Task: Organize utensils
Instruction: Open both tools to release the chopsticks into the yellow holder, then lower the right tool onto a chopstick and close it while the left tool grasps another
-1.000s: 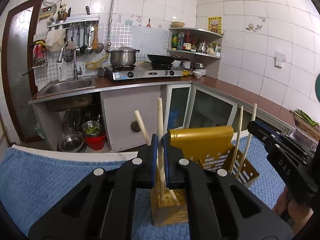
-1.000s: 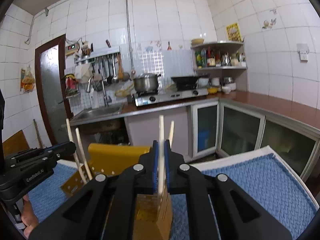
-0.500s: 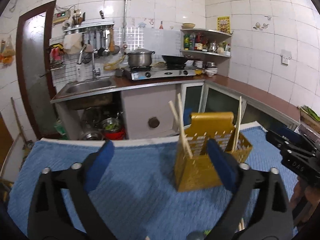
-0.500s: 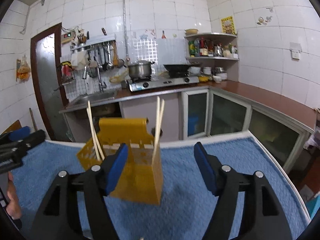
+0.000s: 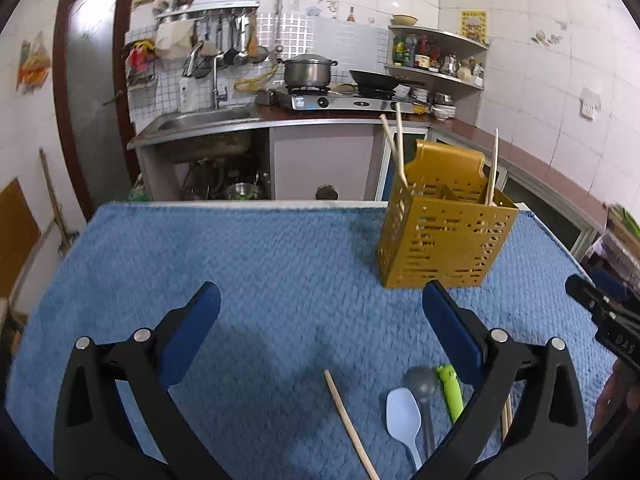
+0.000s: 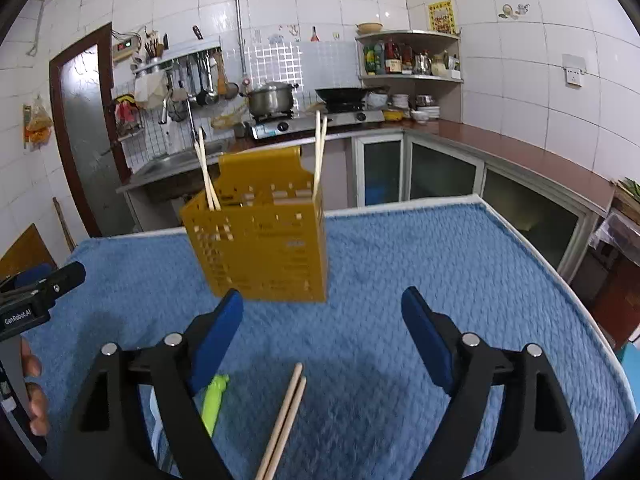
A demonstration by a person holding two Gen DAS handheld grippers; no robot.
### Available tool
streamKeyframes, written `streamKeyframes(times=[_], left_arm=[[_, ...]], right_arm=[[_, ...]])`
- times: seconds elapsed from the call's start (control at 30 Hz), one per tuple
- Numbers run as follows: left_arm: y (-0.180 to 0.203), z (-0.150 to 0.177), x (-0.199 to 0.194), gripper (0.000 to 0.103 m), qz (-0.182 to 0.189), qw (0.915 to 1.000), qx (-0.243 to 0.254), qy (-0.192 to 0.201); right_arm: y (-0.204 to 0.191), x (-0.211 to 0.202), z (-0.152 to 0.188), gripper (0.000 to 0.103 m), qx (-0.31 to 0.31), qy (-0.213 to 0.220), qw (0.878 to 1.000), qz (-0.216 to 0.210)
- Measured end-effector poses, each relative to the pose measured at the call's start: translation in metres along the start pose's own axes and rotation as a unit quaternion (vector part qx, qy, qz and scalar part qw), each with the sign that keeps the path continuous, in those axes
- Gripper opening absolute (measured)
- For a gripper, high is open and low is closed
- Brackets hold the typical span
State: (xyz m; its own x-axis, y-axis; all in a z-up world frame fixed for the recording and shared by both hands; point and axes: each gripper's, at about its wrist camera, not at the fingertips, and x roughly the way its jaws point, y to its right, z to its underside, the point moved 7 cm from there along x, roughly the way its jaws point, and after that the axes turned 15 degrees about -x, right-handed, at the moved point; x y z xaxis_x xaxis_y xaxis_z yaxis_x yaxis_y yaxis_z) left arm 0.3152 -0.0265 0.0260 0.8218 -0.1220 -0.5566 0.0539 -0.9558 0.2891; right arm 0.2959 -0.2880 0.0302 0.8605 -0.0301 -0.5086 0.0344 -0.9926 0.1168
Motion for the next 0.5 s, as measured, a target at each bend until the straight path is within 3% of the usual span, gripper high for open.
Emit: streamKeyframes(times=[0.1, 0.3, 0.5], left_arm=[[-0.012, 0.017, 0.012, 0.098, -0.010, 0.9994, -0.016, -0.028], [-0.019, 0.047, 0.034, 0.098, -0.019, 0.9963, -0.002, -0.084], [-0.023, 0.072, 0.051, 0.098, -0.023, 0.9929, 0.004, -0.117]], right_arm=[[-0.007, 0.005, 0.015, 0.087, -0.005, -0.015, 1.000, 0.007], [-0.018, 0.026, 0.045, 0.087, -0.012, -0.057, 0.998, 0.002], [-0.027, 0.045, 0.061, 0.087, -0.031, -0.089, 0.996, -0.002]])
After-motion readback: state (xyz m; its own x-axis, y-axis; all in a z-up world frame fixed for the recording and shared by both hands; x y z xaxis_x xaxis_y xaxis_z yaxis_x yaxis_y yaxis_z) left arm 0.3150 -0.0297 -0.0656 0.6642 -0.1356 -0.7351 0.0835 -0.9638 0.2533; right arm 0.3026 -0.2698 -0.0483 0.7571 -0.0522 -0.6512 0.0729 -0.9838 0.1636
